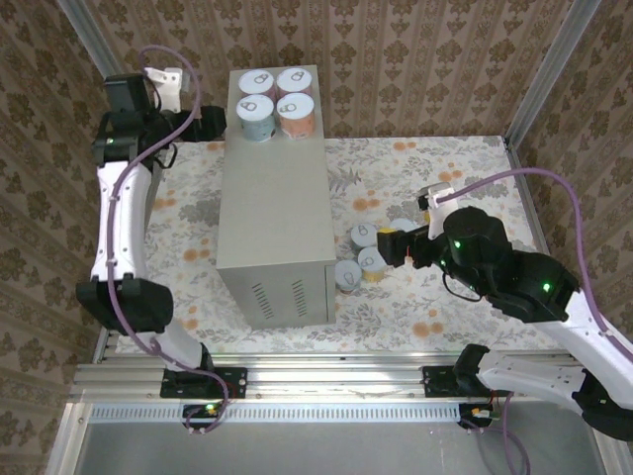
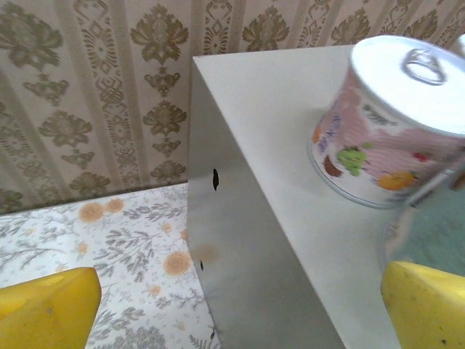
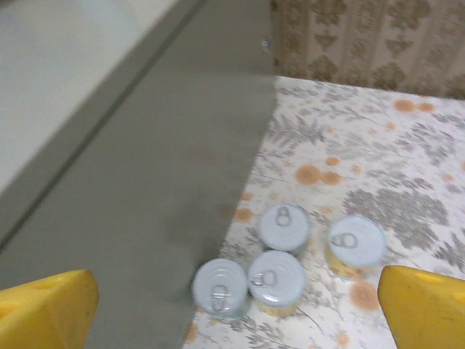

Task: Place and organize the canned foods onto the counter

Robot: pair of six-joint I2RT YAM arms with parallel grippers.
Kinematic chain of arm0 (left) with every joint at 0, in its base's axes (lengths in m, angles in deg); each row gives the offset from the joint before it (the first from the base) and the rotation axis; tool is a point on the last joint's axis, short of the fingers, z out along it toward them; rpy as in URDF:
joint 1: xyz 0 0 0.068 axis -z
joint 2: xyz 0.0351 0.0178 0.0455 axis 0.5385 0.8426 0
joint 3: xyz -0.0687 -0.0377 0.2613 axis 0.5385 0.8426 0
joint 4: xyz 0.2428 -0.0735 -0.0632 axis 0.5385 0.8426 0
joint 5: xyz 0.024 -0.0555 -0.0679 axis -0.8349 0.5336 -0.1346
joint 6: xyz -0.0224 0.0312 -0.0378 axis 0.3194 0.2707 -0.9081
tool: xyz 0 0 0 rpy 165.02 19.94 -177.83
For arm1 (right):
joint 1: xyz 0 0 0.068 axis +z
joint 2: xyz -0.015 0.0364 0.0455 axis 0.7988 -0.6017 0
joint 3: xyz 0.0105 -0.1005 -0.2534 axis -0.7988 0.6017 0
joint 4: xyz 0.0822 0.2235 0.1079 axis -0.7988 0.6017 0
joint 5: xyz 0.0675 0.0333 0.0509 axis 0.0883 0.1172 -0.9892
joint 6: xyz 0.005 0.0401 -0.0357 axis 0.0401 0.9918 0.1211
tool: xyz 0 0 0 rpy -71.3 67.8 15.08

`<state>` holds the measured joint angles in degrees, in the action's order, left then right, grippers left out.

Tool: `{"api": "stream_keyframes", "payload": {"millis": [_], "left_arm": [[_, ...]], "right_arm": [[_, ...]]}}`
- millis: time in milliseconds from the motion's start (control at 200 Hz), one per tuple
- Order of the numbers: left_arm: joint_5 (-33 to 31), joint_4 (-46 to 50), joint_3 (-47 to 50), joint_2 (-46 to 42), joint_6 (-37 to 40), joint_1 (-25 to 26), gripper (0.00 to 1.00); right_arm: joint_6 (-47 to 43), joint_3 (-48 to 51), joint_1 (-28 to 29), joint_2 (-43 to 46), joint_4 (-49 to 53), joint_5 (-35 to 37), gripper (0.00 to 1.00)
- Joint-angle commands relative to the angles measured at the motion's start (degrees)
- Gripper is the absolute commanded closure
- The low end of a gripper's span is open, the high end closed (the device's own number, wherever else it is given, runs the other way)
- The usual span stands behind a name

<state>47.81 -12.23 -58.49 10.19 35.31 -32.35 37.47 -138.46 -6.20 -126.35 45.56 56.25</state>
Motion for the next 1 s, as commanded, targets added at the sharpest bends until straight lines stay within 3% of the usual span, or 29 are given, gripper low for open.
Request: {"api": "stream_keyframes", "payload": {"millis": [0,175,475,745,995], "left_arm": [[-4.0,7.5,0.3,-5.5,-0.5,2.2,0.00],[-4.1,11.4,4.5,-15.6,0.5,7.5,0.00],[3.1,17.6,5.2,-25.7,-0.2,20.2,0.00],[5.7,18.9,4.5,-27.6,0.0,35.0,0.00],[4.9,18.1,7.4,-27.9,0.2,39.5,0.00]], "right_arm": [[4.0,-1.1,-4.0,-1.6,3.8,2.6,0.00],[4.4,2.2,-11.8,-3.8,3.4,-1.4,0.00],[5.1,13.0,-20.4,-8.9,-1.6,-5.9,0.00],[6.2,25.3,-22.7,-14.7,-10.3,-8.3,0.00],[5.3,29.2,-23.5,-22.5,-20.5,-9.4,0.00]]}}
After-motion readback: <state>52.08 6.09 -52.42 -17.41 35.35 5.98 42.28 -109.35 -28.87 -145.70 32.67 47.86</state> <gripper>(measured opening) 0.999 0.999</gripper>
